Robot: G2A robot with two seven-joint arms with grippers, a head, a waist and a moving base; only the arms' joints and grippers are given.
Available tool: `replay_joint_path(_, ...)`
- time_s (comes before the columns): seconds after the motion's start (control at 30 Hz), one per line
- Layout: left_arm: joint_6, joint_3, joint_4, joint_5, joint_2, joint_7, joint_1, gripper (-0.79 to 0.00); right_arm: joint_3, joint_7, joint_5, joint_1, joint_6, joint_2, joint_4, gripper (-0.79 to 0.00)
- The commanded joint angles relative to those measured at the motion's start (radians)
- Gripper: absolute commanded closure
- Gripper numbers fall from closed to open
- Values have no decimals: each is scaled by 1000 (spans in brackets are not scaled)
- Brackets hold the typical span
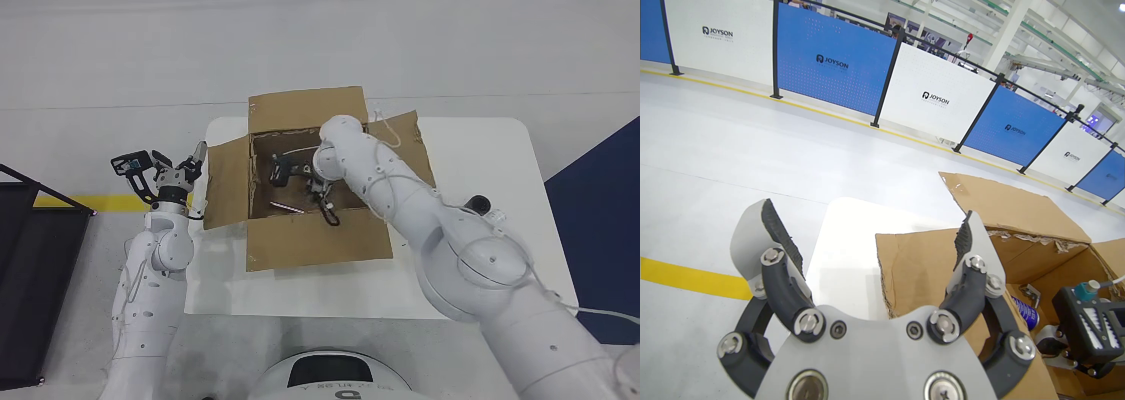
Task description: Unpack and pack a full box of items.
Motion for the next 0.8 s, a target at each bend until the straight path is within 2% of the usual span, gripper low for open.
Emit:
replay_joint_path(0.0, 0, 0, 0, 0, 0, 0, 0, -785, 14, -9, 21, 0, -23, 6, 0, -311)
replay_joint_path(0.07, 0, 0, 0, 0, 0, 0, 0, -785, 29, -15, 50, -2, -48, 12, 1, -354)
replay_joint_path(0.4, 0, 0, 0, 0, 0, 0, 0, -785, 31, 45, 61, -45, -71, 18, -24, -357)
replay_joint_path(0.63, 0, 0, 0, 0, 0, 0, 0, -785, -8, -13, -47, -71, -70, 11, -25, -385)
replay_joint_path(0.77, 0, 0, 0, 0, 0, 0, 0, -785, -28, -40, -114, -74, -19, 2, -6, -379)
